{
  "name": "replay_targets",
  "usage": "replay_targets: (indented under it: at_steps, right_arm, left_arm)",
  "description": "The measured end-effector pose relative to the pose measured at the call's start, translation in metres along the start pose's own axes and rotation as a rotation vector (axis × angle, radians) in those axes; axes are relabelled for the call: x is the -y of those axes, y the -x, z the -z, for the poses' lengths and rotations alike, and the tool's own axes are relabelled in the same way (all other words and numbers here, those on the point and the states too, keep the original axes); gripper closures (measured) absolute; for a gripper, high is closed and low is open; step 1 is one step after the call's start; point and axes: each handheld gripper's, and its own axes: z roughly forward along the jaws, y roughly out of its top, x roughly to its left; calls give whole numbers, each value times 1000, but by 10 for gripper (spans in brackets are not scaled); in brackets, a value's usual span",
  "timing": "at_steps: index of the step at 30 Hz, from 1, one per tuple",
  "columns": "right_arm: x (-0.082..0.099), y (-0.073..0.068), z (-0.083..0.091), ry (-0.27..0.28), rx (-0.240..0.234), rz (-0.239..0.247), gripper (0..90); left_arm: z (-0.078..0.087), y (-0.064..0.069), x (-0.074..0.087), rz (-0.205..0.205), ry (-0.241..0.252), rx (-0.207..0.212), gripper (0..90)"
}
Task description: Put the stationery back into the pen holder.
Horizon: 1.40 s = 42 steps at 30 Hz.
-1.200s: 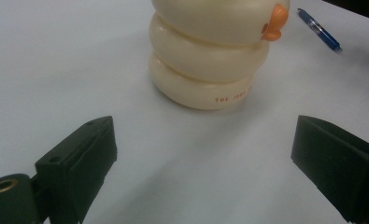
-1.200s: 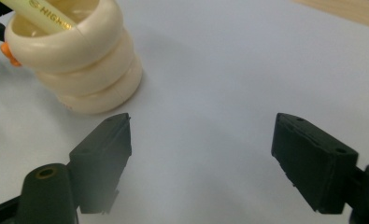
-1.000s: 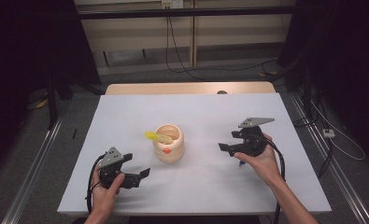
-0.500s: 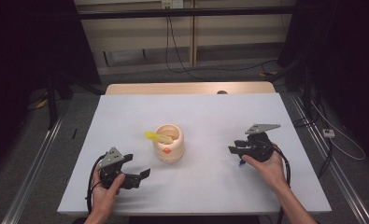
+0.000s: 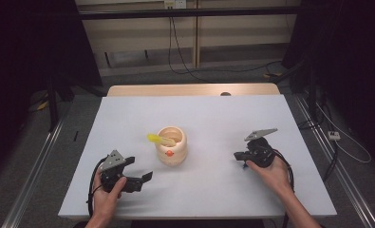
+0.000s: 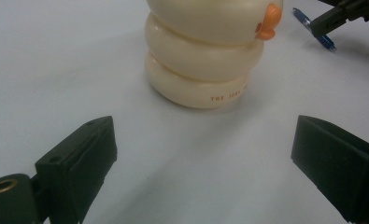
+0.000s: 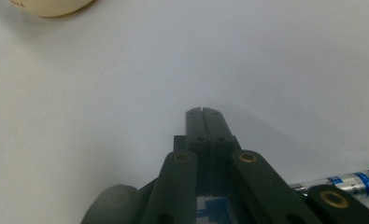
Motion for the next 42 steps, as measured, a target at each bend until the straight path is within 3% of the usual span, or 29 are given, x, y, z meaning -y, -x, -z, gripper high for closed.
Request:
replay_targets:
  at_steps: [8, 18, 32, 42]
  right_arm:
    - [3, 3, -5, -69, -17, -18, 900]
    - [3, 12, -5, -129, -66, -105, 900]
    - [6, 8, 0, -141, -37, -62, 900]
    - [13, 13, 7, -150, -51, -60, 900]
  left_arm:
    - [-1, 0, 0, 0, -1, 0, 68]
    - [0, 0, 0, 3, -3, 0, 68]
    - [1, 0, 1, 1, -5, -3, 68]
    - [0, 0, 1, 3, 0, 1, 68]
